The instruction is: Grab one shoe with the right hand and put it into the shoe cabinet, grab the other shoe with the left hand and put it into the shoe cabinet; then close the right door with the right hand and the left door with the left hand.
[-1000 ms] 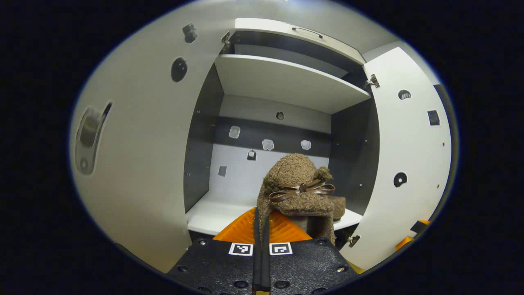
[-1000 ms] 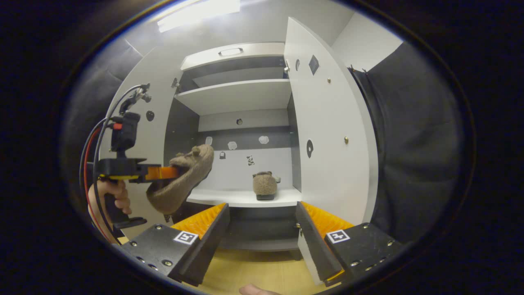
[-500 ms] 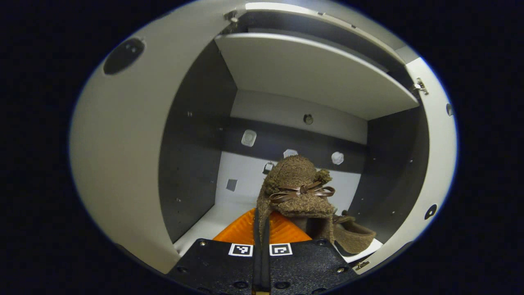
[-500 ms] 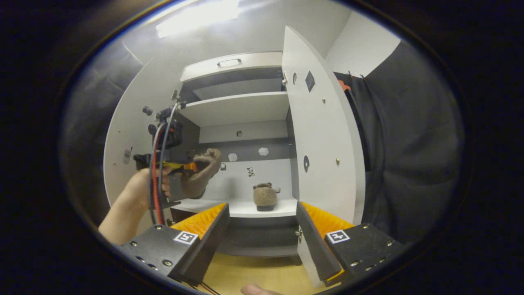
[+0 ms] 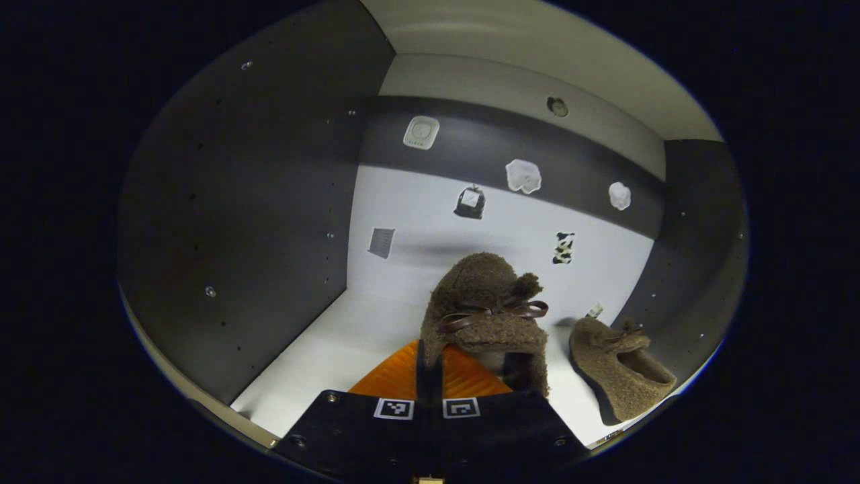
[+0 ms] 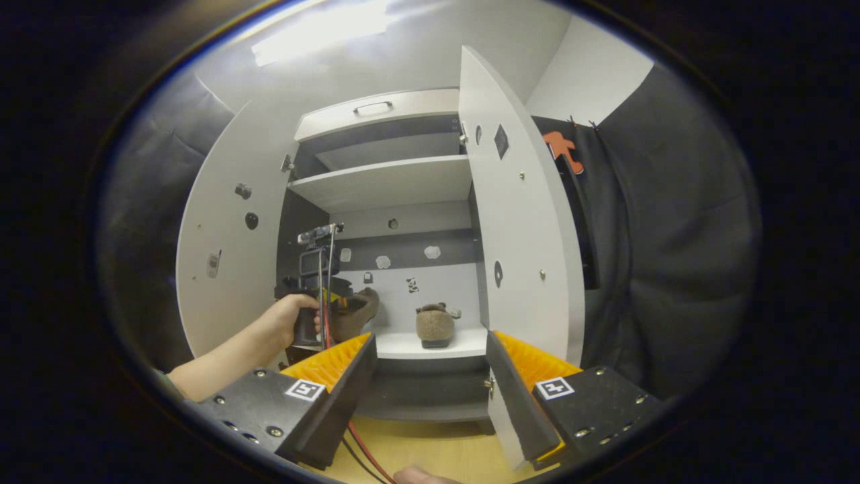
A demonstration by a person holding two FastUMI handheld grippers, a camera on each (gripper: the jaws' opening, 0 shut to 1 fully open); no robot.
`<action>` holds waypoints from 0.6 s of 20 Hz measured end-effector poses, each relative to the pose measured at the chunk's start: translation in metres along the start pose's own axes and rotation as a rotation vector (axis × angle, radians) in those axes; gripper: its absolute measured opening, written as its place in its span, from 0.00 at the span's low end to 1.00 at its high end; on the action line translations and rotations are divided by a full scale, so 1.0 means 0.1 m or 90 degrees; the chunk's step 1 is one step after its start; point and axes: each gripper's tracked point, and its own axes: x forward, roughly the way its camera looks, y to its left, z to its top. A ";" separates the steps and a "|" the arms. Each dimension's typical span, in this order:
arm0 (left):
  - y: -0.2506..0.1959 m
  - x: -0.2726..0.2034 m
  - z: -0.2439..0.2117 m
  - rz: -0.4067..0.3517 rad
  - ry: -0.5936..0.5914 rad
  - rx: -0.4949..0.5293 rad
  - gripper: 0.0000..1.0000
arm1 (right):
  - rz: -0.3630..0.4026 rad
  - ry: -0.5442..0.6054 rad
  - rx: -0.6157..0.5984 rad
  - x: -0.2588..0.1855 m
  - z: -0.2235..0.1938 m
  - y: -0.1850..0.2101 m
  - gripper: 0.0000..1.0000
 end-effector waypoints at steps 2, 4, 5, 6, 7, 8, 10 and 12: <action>0.00 0.04 -0.01 0.001 0.006 0.016 0.01 | -0.001 0.000 0.000 -0.05 0.00 -0.03 0.98; -0.06 0.05 -0.05 -0.011 0.020 0.034 0.05 | -0.008 0.003 0.000 -0.06 -0.02 -0.08 0.98; -0.12 0.05 -0.08 -0.028 0.032 0.042 0.06 | -0.012 0.005 0.002 -0.08 -0.02 -0.10 0.98; -0.16 0.06 -0.10 -0.042 0.042 0.052 0.16 | -0.014 0.006 0.005 -0.11 -0.03 -0.10 0.98; -0.15 0.05 -0.12 -0.045 0.035 0.061 0.15 | -0.013 0.007 0.008 -0.14 -0.03 -0.09 0.98; -0.13 0.03 -0.06 -0.040 0.033 0.066 0.31 | -0.010 0.008 0.008 -0.17 -0.04 -0.08 0.98; -0.05 -0.08 -0.04 -0.022 0.031 0.092 0.52 | -0.009 0.010 -0.001 -0.21 -0.06 -0.07 0.98; 0.00 -0.22 0.04 -0.019 0.004 0.101 0.76 | -0.013 0.018 -0.014 -0.26 -0.12 -0.06 0.98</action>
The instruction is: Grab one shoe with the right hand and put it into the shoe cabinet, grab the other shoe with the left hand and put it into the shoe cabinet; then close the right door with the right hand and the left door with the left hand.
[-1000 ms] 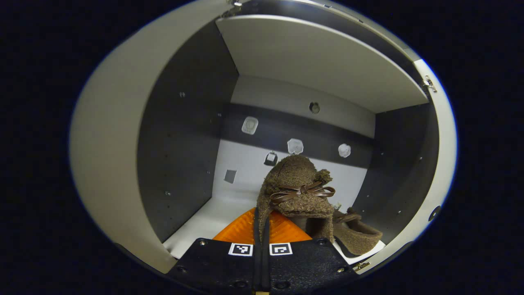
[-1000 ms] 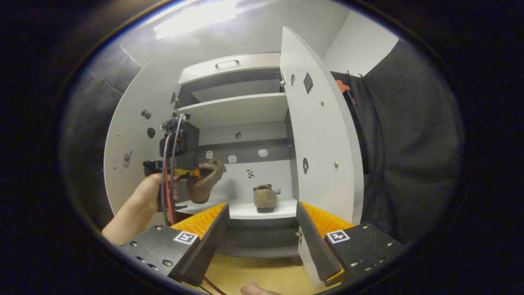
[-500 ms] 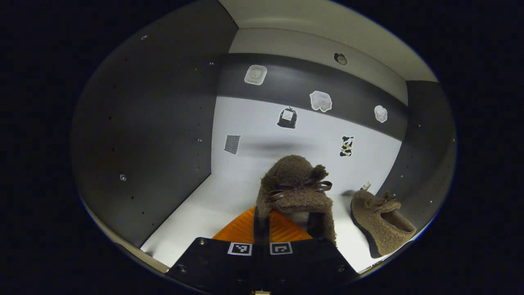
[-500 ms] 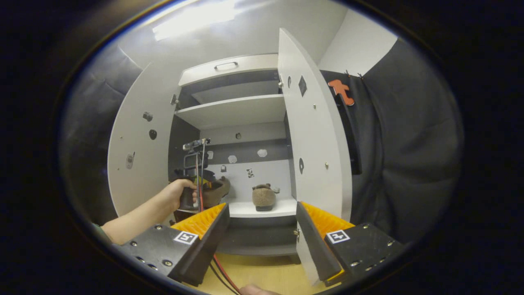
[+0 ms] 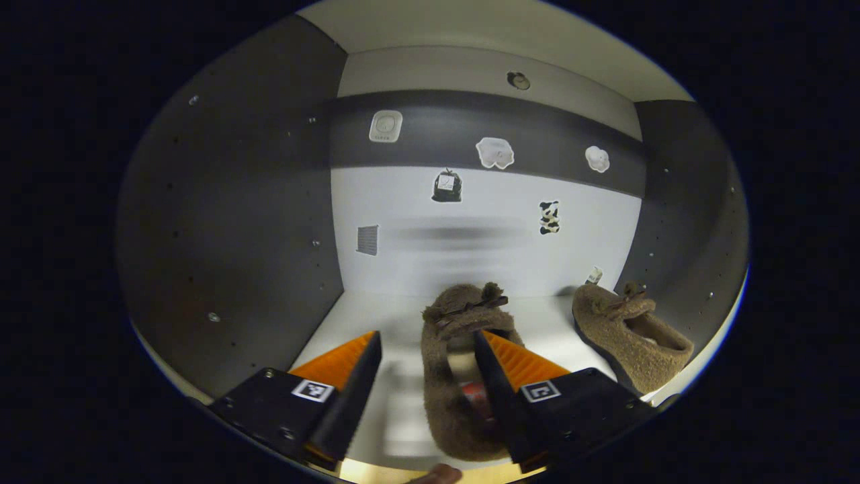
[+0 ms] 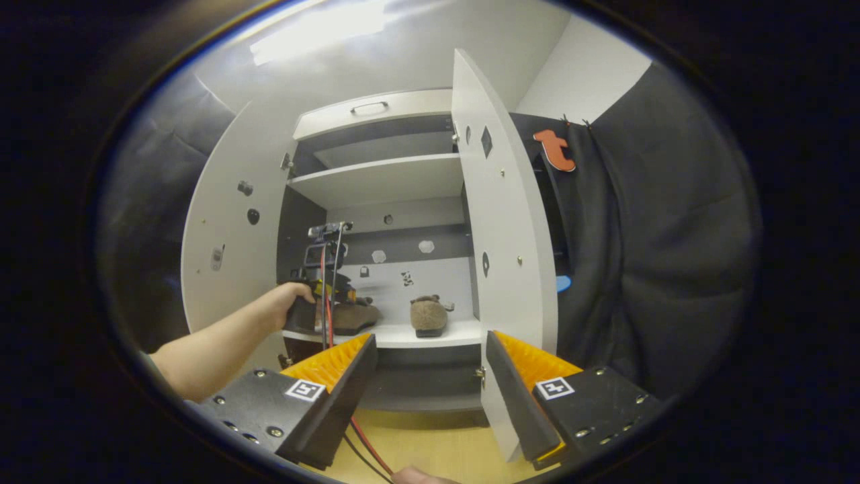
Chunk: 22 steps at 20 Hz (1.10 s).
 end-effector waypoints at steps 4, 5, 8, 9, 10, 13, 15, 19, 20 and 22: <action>0.07 -0.44 -0.04 -0.026 -0.033 -0.028 0.98 | 0.006 0.007 -0.022 -0.18 -0.07 0.09 0.98; 0.11 -0.58 -0.03 -0.030 -0.051 -0.030 0.99 | 0.008 0.005 -0.034 -0.23 -0.05 0.10 0.98; 0.14 -1.06 -0.01 -0.053 -0.118 -0.015 0.98 | 0.008 -0.002 -0.035 -0.45 -0.01 0.11 0.98; 0.18 -1.23 -0.08 -0.053 -0.124 -0.009 0.97 | 0.002 -0.004 -0.030 -0.54 0.03 0.09 0.98; 0.19 -1.42 -0.15 -0.058 -0.128 -0.008 0.97 | -0.001 -0.004 -0.030 -0.61 0.03 0.08 0.98; 0.14 -1.94 -0.18 -0.090 -0.163 -0.007 0.96 | 0.027 0.003 -0.020 -0.81 0.12 0.18 0.98; 0.13 -2.25 -0.28 -0.101 -0.176 0.013 0.95 | 0.025 -0.005 -0.010 -0.89 0.25 0.10 0.98; 0.07 -2.72 -0.39 -0.117 -0.211 0.058 0.96 | 0.010 -0.022 -0.029 -0.96 0.46 -0.08 0.98; 0.09 -2.82 -0.46 -0.113 -0.207 0.059 0.95 | 0.006 -0.022 -0.041 -0.96 0.49 -0.16 0.98; 0.11 -3.00 -0.63 -0.103 -0.187 0.051 0.94 | -0.005 -0.016 -0.068 -0.93 0.55 -0.36 0.98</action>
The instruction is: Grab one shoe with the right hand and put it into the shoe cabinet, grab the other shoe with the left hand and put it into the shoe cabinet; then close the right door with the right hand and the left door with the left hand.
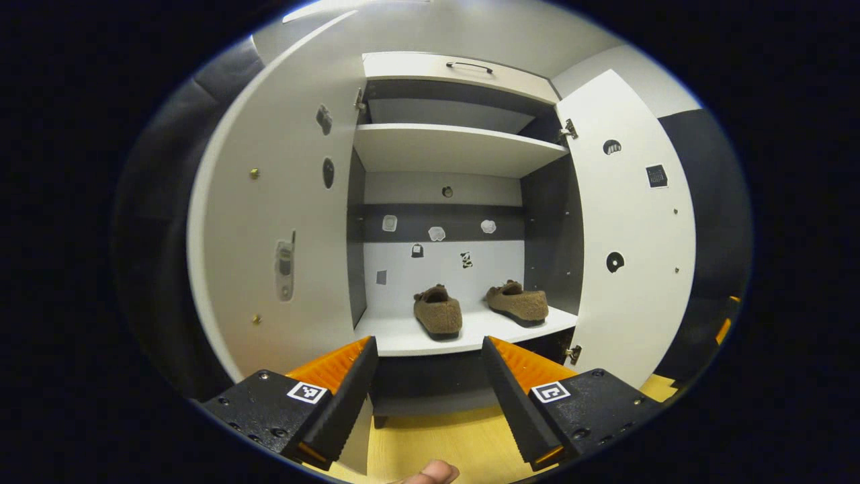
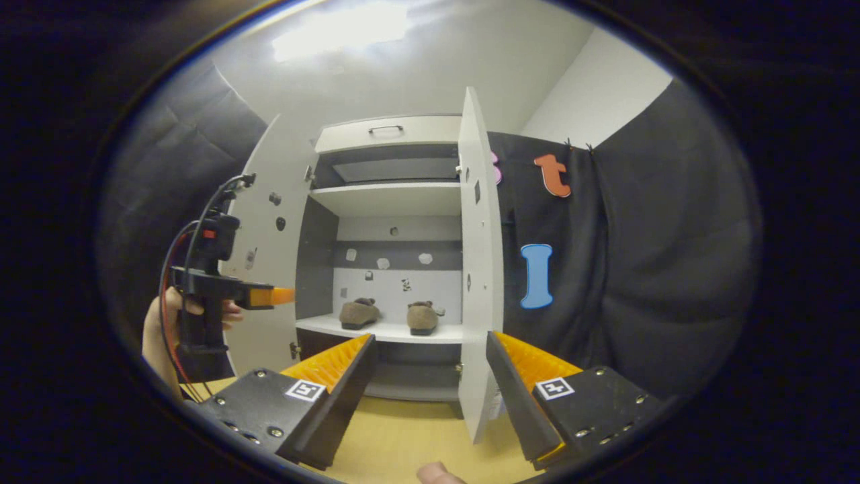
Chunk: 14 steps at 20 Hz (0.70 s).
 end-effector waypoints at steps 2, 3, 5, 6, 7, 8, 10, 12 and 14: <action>-0.09 -0.20 0.04 -0.014 -0.023 -0.003 0.94 | -0.004 0.011 -0.011 0.04 0.01 -0.20 0.98; -0.11 -0.31 0.09 -0.013 -0.032 -0.003 0.94 | -0.002 0.020 -0.013 0.05 -0.01 -0.30 0.98; -0.12 -0.50 0.05 -0.014 -0.034 -0.004 0.94 | 0.001 0.034 -0.015 0.11 0.00 -0.56 0.98; -0.16 -0.58 0.03 -0.022 -0.034 -0.006 0.94 | 0.001 0.041 -0.018 0.15 -0.01 -0.68 0.98; -0.21 -0.66 -0.02 -0.034 -0.028 -0.008 0.95 | 0.003 0.045 -0.019 0.19 0.01 -0.82 0.98; -0.24 -0.74 -0.07 -0.045 -0.027 -0.012 0.94 | 0.008 0.049 -0.018 0.24 0.04 -0.95 0.99; -0.30 -0.89 -0.20 -0.062 -0.019 -0.011 0.95 | 0.030 0.056 -0.020 0.35 0.05 -1.19 0.98; -0.35 -1.03 -0.26 -0.071 -0.019 -0.026 0.95 | 0.064 0.061 -0.037 0.49 0.08 -1.44 0.98; -0.40 -1.17 -0.28 -0.081 -0.030 -0.029 0.95 | 0.094 0.060 -0.051 0.64 0.09 -1.73 0.98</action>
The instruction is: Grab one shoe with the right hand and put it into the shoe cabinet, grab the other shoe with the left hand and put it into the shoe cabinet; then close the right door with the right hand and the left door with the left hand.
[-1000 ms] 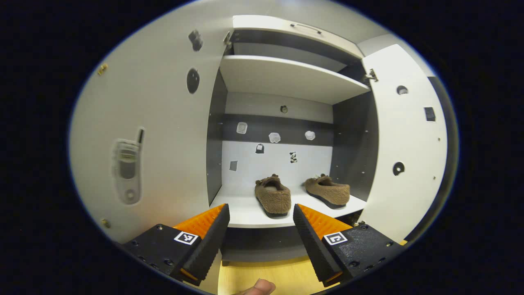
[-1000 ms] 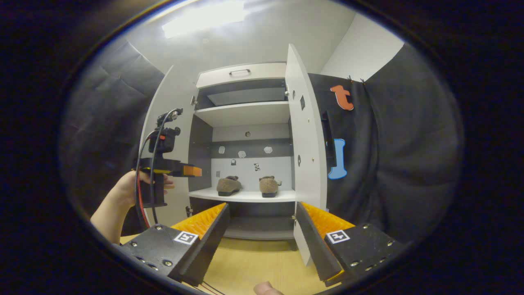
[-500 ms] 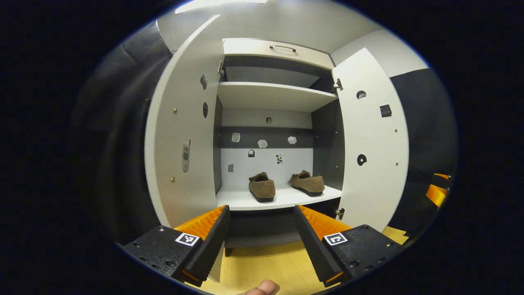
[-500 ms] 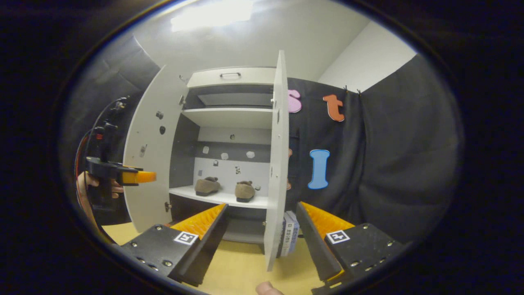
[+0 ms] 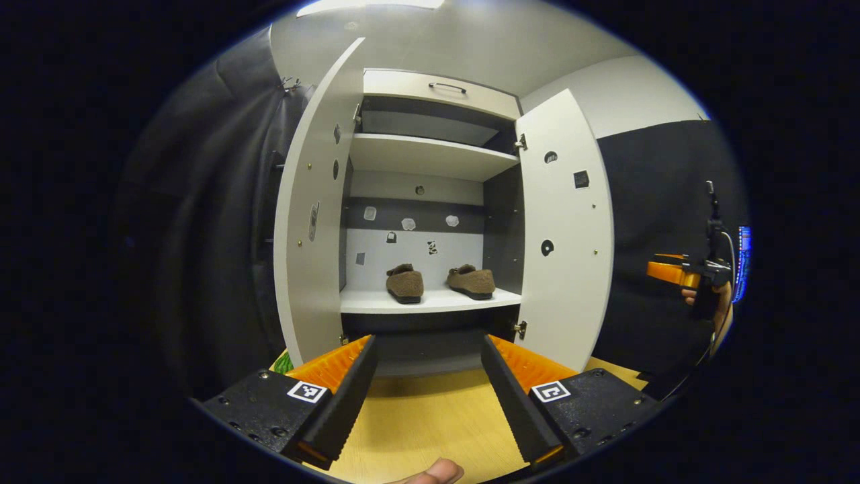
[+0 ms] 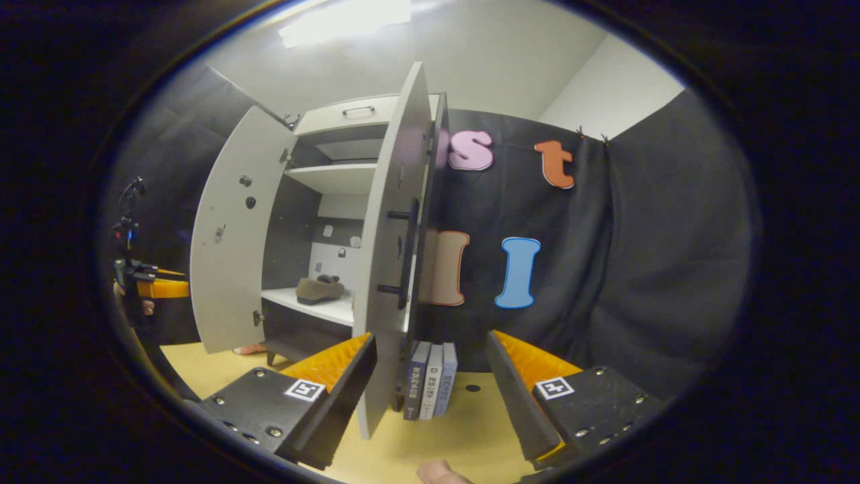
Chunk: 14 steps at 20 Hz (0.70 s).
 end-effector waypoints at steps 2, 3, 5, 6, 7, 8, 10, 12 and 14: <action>-0.03 -0.12 0.01 -0.001 -0.012 0.001 0.95 | -0.001 0.020 0.008 0.11 -0.09 -0.42 0.98; -0.05 -0.16 0.02 -0.003 -0.015 0.000 0.95 | -0.006 0.028 0.017 0.16 -0.10 -0.61 0.98; -0.08 -0.22 0.05 -0.004 -0.024 -0.004 0.95 | -0.027 0.036 0.046 0.30 -0.04 -0.98 0.98; -0.07 -0.25 0.07 0.000 -0.029 -0.004 0.95 | -0.039 0.042 0.061 0.36 -0.04 -1.12 0.99; -0.06 -0.28 0.08 0.002 -0.030 -0.001 0.95 | -0.054 0.050 0.072 0.43 -0.03 -1.23 0.98; -0.07 -0.29 0.08 0.002 -0.033 -0.001 0.95 | -0.063 0.061 0.075 0.50 -0.05 -1.30 0.98; -0.10 -0.33 0.08 -0.005 -0.032 0.004 0.96 | -0.074 0.069 0.064 0.63 -0.03 -1.33 0.98; -0.12 -0.38 0.07 -0.012 -0.033 0.010 0.94 | -0.080 0.059 0.077 0.81 0.05 -1.30 0.98; -0.08 -0.44 0.10 -0.011 -0.043 0.017 0.96 | -0.063 0.049 0.081 0.95 0.12 -1.09 0.98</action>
